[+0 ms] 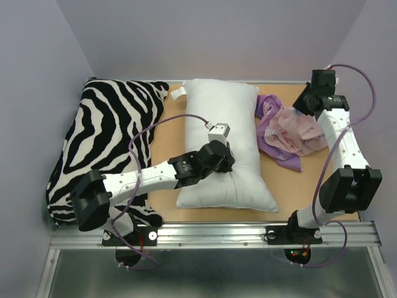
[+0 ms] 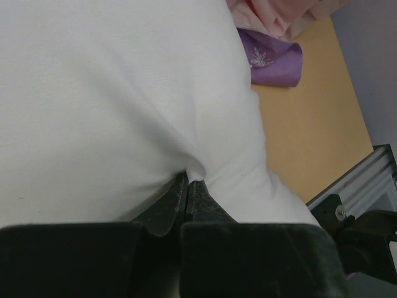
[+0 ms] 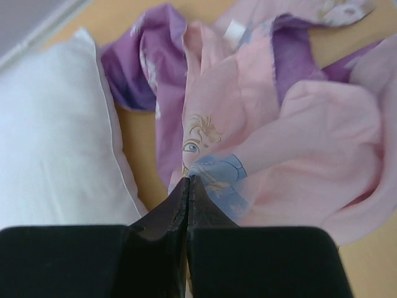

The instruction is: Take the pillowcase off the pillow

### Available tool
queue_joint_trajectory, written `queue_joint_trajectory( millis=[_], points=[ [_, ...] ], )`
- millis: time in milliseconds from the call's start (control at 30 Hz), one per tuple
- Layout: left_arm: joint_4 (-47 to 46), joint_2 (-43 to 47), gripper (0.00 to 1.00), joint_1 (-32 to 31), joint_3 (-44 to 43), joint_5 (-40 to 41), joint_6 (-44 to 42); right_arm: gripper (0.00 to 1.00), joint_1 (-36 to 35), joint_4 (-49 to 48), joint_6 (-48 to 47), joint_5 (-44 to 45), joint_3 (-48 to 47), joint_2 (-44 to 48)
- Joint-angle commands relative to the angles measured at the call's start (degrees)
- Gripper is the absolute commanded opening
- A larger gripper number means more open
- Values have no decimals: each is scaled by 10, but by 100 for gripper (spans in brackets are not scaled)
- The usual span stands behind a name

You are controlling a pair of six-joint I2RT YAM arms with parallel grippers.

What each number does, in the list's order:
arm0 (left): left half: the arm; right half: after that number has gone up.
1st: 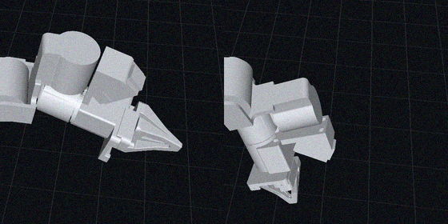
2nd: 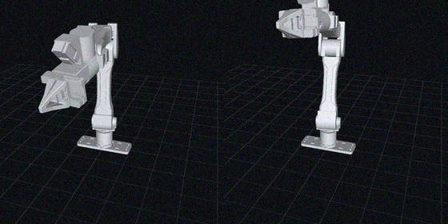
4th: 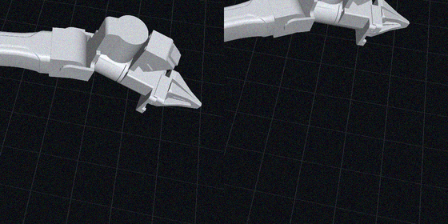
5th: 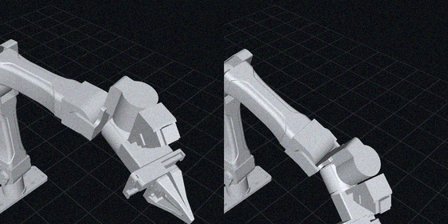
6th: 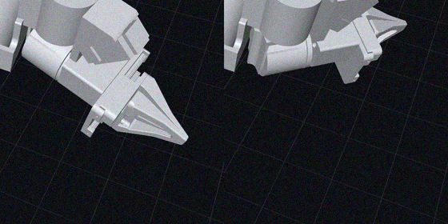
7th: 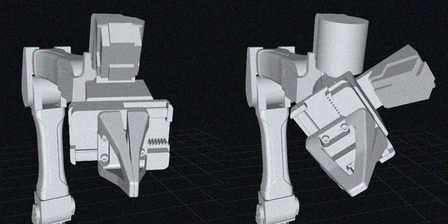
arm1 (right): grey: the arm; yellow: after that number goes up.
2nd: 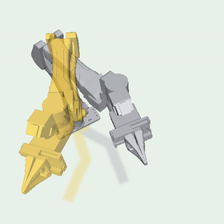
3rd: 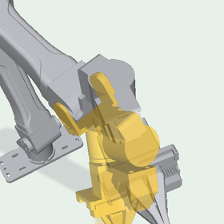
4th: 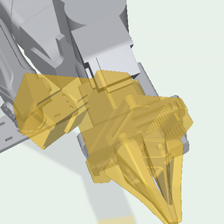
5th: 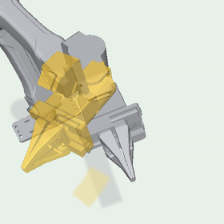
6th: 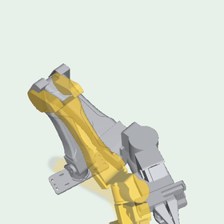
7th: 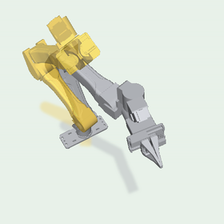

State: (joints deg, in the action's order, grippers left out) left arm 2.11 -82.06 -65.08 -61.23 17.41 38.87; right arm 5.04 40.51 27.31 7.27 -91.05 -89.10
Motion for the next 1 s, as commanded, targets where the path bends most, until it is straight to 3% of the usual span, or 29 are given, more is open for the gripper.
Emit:
queue_joint_trajectory(
  millis=[0, 100, 167, 200, 267, 300, 333, 367, 433, 467, 867, 900, 967],
  points=[
    [-88, -20, 0, 48, 19, -54, -7, 1, -80, -78, 10, 26, 74, 43],
    [-91, -34, 0, 53, 13, -68, -24, 1, -107, -87, 17, 43, 113, 38],
    [-93, -35, 0, 53, 11, -81, -29, 10, -108, -93, 19, 51, 134, 47],
    [-94, -29, 5, 52, 12, -84, -34, 32, -107, -100, 17, 52, 151, 59],
    [-98, -15, 18, 51, 15, -83, -35, 52, -107, -104, 13, 49, 161, 73],
    [-99, -7, 31, 50, 16, -80, -36, 60, -108, -106, 12, 46, 166, 81],
    [-98, 9, 37, 49, 16, -79, -42, 75, -107, -107, 7, 47, 171, 95],
    [-98, 18, 44, 48, 16, -78, -45, 99, -107, -106, 6, 47, 173, 103],
    [-90, 48, 53, 48, 11, -75, -56, 100, -107, -106, 4, 39, 177, 118],
    [-84, 58, 66, 48, 7, -73, -61, 100, -107, -106, 3, 30, 182, 136],
    [61, 211, 67, 48, -31, 26, -128, 100, -107, -107, 4, -68, 229, 241],
    [67, 219, 77, 48, -27, 31, -129, 100, -107, -107, 5, -68, 234, 247],
    [77, 251, 77, 48, -9, 44, -128, 100, -107, -108, 9, -90, 248, 263]
  ],
)
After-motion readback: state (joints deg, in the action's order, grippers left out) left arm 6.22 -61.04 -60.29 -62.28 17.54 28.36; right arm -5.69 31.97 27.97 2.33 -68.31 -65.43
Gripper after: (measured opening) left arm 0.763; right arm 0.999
